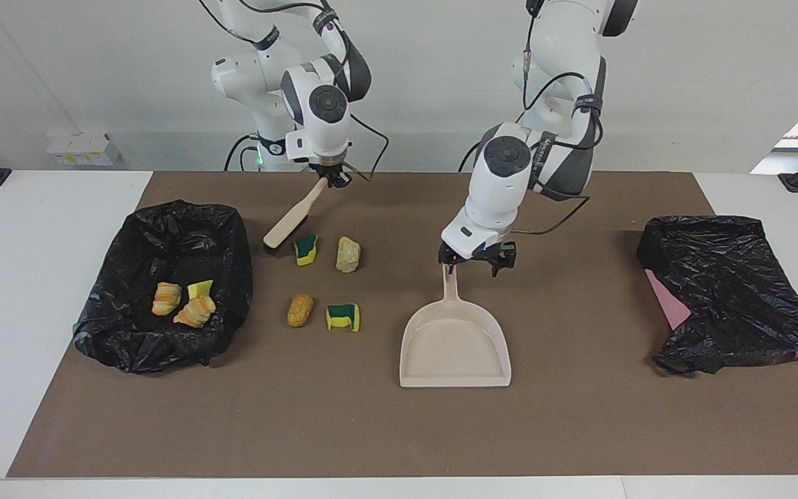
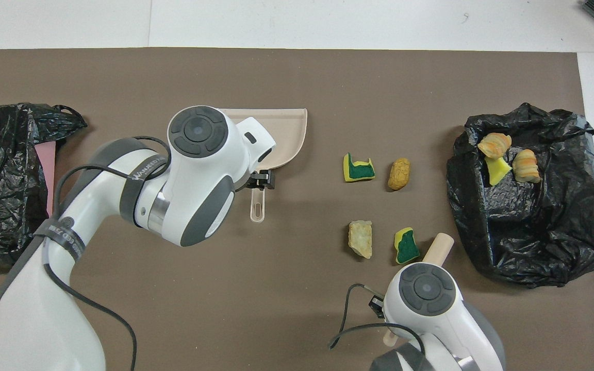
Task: Sweep and dump trash in bin
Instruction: 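Grasp the brush with the right gripper while the left gripper grasps the dustpan, then sweep the sponge pieces toward the dustpan with the right gripper's brush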
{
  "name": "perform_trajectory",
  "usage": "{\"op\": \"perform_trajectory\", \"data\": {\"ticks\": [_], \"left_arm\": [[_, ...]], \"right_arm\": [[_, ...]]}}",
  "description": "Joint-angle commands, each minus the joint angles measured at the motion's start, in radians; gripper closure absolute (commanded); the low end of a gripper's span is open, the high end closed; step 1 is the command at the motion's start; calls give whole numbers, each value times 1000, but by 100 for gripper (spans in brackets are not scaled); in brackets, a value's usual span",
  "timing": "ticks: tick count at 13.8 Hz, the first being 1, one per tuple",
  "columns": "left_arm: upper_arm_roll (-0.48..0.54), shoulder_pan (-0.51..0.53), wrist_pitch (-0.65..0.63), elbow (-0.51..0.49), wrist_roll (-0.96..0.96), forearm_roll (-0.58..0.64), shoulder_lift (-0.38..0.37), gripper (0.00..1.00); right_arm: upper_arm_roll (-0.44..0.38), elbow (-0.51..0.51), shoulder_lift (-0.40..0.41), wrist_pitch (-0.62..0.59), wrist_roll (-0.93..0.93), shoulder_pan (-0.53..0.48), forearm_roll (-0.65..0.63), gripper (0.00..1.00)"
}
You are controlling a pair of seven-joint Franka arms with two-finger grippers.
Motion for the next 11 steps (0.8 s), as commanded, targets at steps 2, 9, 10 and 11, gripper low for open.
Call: {"op": "perform_trajectory", "data": {"ticks": [2, 9, 10, 11], "left_arm": [[19, -72, 69, -43, -63, 1, 30, 0], [19, -65, 103, -60, -64, 10, 46, 38], [19, -62, 105, -58, -62, 12, 46, 52], [19, -59, 110, -57, -62, 12, 47, 70]], "right_arm": [[14, 33, 19, 58, 50, 25, 27, 100], [14, 230, 214, 149, 53, 53, 56, 100], [14, 259, 236, 156, 49, 41, 56, 100], [14, 295, 263, 157, 43, 30, 56, 100]]}}
